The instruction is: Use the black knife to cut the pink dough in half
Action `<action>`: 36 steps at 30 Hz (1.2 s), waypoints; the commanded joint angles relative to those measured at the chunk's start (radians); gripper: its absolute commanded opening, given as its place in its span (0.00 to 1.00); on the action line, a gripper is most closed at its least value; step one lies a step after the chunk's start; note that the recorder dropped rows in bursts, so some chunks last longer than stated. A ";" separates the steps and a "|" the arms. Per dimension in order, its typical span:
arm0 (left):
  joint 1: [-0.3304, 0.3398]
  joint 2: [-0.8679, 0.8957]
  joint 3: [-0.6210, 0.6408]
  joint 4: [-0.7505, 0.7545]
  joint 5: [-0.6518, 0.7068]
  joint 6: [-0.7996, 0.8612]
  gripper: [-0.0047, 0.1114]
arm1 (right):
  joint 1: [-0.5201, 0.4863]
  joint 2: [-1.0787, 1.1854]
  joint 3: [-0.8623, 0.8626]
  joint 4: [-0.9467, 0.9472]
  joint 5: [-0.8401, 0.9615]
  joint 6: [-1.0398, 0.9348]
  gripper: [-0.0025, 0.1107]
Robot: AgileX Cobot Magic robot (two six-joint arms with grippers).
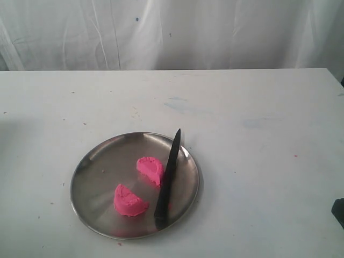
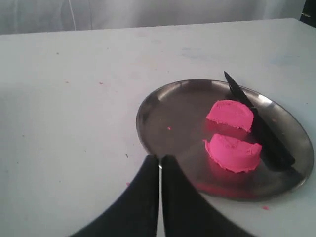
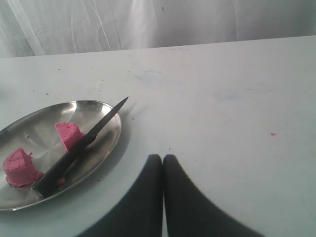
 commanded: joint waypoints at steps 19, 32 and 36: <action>0.009 -0.071 0.025 -0.010 0.052 0.021 0.12 | -0.009 -0.005 0.005 -0.002 -0.003 0.005 0.02; 0.007 -0.071 0.025 -0.010 0.052 0.021 0.12 | -0.009 -0.005 0.005 -0.002 -0.003 0.005 0.02; 0.007 -0.071 0.025 -0.010 0.052 0.021 0.12 | -0.009 -0.005 0.005 -0.002 -0.003 0.005 0.02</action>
